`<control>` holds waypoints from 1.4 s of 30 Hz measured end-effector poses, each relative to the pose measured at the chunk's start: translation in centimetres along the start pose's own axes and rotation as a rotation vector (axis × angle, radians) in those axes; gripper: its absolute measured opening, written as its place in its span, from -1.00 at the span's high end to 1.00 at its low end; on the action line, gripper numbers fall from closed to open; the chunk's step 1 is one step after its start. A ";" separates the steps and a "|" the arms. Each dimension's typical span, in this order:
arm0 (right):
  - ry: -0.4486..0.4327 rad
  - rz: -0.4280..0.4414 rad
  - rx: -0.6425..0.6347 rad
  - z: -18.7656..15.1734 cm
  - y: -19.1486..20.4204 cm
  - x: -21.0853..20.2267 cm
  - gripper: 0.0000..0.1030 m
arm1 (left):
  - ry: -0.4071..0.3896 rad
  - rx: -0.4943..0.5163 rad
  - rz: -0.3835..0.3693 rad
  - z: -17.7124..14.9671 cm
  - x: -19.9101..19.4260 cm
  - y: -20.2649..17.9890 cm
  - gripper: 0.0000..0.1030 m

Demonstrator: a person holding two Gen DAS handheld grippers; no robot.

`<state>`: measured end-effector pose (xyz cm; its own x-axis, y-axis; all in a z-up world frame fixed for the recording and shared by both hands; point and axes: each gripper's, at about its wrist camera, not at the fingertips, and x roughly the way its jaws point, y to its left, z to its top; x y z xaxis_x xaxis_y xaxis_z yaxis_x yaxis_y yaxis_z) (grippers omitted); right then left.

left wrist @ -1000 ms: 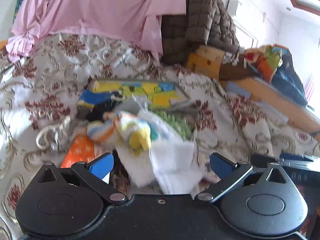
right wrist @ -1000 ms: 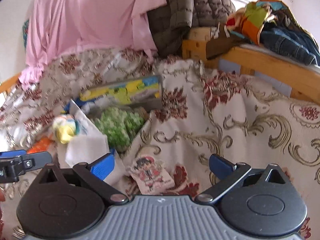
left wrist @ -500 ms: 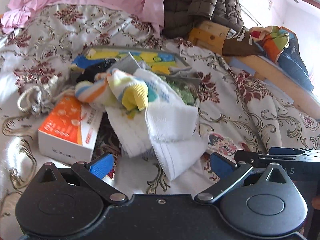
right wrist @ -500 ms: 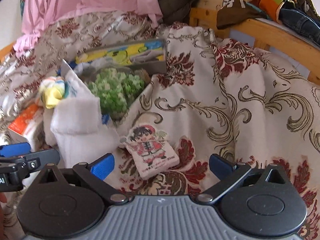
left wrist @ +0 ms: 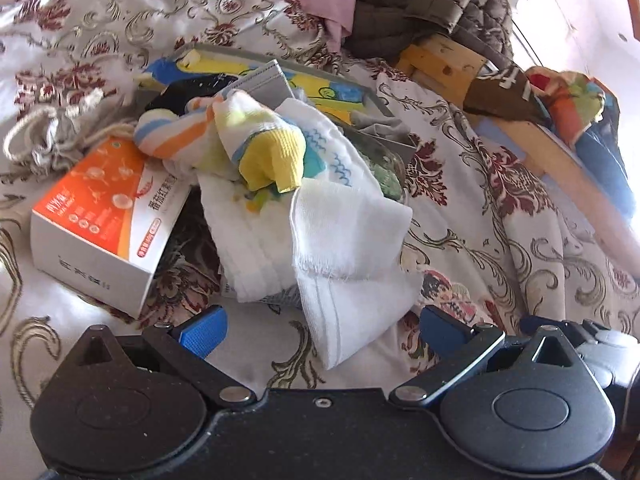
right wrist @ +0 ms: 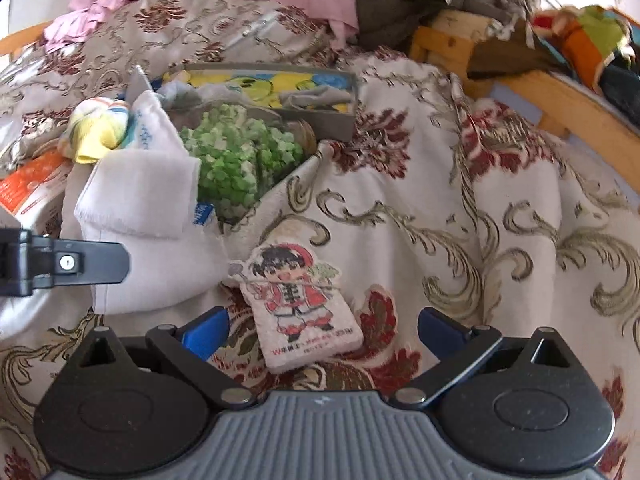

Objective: Organize soft objects

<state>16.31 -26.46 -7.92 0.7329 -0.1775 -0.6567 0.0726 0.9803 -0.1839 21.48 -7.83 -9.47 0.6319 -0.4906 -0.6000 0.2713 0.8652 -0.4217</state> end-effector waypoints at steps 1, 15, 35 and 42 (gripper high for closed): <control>-0.010 0.000 -0.012 0.0 0.1 0.0 -0.98 | 0.001 -0.007 -0.002 0.0 0.2 0.0 -0.98; -0.007 0.060 -0.054 -0.2 0.6 0.5 -0.65 | 0.051 -0.071 -0.048 0.2 2.1 0.2 -0.55; 0.014 0.025 -0.076 -0.4 0.7 1.3 -0.21 | 0.094 -0.047 -0.026 0.0 3.1 -1.2 0.78; -0.053 -0.021 -0.058 -0.2 0.4 0.2 -0.20 | 0.054 0.121 0.055 0.1 1.0 -2.9 0.98</control>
<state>16.39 -26.15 -8.26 0.7668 -0.1916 -0.6126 0.0502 0.9694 -0.2404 21.39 -10.88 -8.79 0.6089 -0.4442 -0.6572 0.3248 0.8955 -0.3044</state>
